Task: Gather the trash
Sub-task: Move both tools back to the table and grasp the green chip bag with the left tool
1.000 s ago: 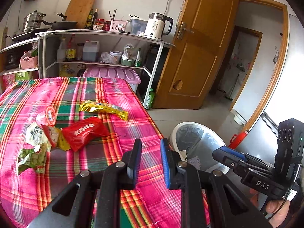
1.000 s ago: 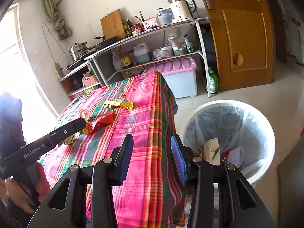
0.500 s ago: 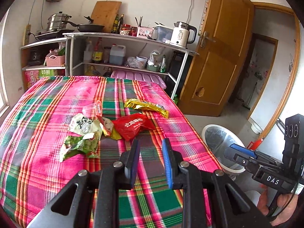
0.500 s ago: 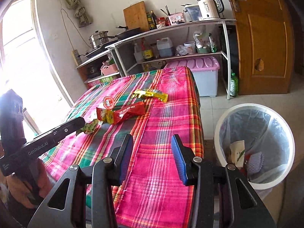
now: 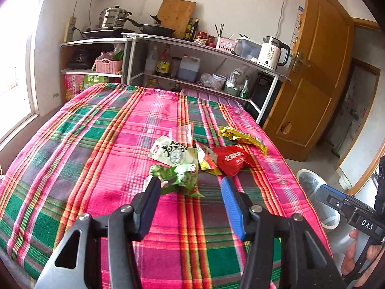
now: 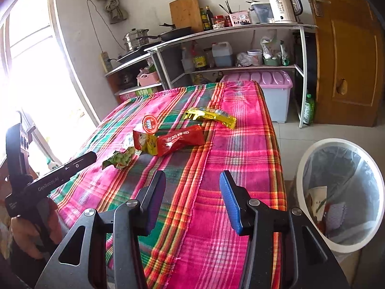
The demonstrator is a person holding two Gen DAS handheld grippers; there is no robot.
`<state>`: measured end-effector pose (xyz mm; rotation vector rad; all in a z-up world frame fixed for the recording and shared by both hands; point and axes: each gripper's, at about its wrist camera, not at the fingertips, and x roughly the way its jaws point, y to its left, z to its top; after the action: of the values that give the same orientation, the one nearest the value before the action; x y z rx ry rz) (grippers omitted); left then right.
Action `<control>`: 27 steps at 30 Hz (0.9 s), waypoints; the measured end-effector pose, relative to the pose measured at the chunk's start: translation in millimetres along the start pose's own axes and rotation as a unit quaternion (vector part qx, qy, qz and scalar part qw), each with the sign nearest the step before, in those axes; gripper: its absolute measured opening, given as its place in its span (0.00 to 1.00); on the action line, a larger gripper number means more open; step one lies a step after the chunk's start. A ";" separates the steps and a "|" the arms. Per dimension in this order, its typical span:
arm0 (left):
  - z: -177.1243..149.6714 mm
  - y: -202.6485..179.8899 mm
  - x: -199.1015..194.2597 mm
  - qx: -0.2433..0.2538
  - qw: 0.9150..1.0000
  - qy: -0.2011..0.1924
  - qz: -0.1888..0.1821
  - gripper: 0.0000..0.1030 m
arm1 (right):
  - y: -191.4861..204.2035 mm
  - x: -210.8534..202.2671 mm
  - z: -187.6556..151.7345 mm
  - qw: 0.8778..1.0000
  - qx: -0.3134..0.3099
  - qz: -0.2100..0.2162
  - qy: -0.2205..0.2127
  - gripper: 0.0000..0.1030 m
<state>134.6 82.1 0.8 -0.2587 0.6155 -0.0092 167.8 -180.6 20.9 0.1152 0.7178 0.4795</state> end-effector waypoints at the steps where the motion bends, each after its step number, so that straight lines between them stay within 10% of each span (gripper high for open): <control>1: 0.5 4.1 2.6 -0.002 1.000 0.003 0.005 0.56 | 1.2 3.0 1.8 1.000 -0.001 0.000 0.001 0.47; 23: 4.2 21.4 69.2 -0.022 0.995 0.097 0.024 0.63 | 21.3 61.8 25.8 0.999 -0.017 0.011 0.034 0.47; 27: 4.1 18.9 69.5 -0.015 0.995 0.100 0.026 0.53 | 25.8 71.5 28.9 0.999 -0.021 0.013 0.040 0.47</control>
<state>192.5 95.4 -40.1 -0.2722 0.8216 0.0244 223.4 -123.1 6.1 0.0654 0.7849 0.5261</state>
